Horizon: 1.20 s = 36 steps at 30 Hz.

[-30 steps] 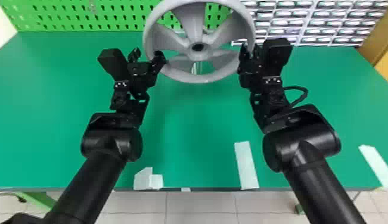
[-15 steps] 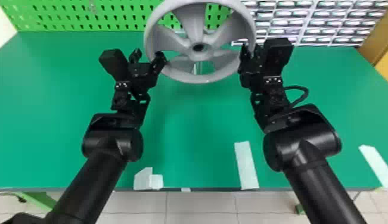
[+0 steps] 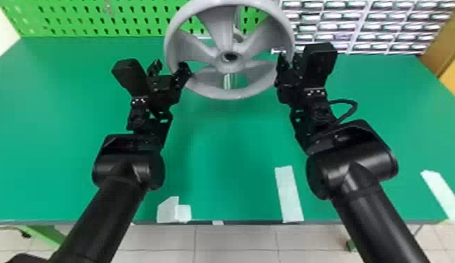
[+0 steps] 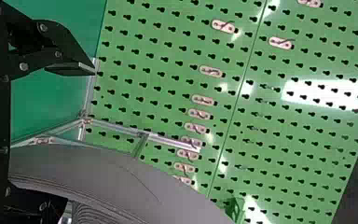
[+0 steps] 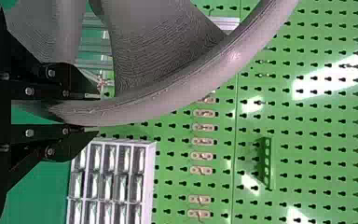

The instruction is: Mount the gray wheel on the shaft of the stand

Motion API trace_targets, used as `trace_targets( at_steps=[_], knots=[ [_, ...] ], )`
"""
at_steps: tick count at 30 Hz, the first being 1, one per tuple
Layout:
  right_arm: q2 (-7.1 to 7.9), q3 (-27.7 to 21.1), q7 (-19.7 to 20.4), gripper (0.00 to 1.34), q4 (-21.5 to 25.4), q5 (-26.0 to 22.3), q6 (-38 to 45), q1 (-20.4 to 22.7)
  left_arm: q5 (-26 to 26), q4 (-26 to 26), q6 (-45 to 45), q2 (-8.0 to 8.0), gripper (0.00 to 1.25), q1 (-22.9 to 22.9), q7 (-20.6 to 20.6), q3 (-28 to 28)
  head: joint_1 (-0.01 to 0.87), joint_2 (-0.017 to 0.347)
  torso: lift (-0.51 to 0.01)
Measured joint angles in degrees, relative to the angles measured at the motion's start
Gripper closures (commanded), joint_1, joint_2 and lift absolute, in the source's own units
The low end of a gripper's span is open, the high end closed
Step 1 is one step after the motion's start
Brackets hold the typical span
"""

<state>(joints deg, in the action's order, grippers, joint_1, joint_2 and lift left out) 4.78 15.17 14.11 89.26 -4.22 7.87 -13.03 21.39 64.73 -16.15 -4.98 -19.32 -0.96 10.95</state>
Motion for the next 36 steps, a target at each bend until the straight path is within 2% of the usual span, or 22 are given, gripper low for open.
trace_targets(
  at_steps=[21,27,36],
  knots=[
    [-0.23,0.3,0.1,1.22,1.9,-0.4,3.9,-0.2,-0.4,1.3,2.7,0.04,0.57,-0.8,0.0,2.4,0.865,0.052,-0.101],
    [-0.37,1.1,0.1,1.22,2.0,-0.7,4.5,-0.3,-0.4,1.6,2.8,0.06,0.57,-0.8,-4.3,2.6,0.865,0.052,-0.101],
    [-0.43,2.1,0.8,1.22,2.1,-1.4,6.6,-0.9,-0.8,3.0,4.2,0.06,0.57,-0.1,-4.3,1.5,0.865,0.052,-0.101]
  ],
)
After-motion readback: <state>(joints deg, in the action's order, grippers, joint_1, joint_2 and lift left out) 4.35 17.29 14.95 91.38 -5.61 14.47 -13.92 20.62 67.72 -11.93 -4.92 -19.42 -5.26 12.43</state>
